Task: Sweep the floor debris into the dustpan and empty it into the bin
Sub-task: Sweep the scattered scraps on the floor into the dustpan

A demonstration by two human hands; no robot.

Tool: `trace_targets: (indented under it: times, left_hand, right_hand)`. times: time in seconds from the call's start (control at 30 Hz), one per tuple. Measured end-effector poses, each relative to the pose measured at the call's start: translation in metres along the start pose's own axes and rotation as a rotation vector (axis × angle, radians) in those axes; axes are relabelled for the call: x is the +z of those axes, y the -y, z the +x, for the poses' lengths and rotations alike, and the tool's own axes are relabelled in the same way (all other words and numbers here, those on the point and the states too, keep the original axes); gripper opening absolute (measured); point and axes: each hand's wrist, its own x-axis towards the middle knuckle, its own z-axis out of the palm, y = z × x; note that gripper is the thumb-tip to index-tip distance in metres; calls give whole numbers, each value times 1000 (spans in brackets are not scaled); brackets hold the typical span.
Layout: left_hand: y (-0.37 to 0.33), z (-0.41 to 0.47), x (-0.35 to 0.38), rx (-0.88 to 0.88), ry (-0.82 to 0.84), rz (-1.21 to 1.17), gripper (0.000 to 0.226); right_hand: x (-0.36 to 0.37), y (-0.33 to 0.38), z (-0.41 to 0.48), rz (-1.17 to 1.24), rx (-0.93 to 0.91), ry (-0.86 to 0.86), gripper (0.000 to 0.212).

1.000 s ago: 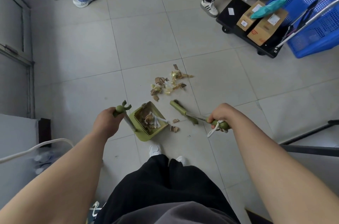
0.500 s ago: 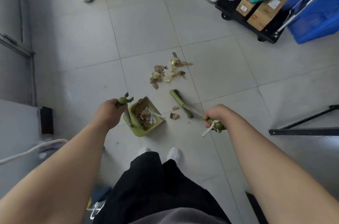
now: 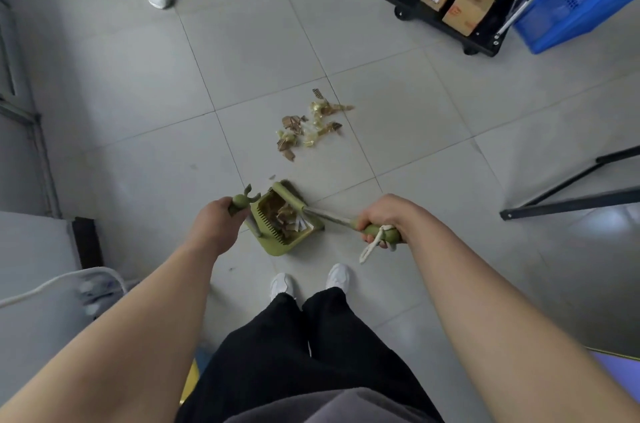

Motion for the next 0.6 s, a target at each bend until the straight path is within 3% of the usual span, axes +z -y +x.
trace_targets:
  times: [0.43, 0.6]
  left_hand:
    - [34, 2, -14, -29, -51, -62, 24]
    - [38, -1, -10, -22, -32, -54, 22]
  right_hand:
    - [-5, 5, -6, -65, -63, -220, 8]
    - [21, 5, 5, -74, -32, -137, 13]
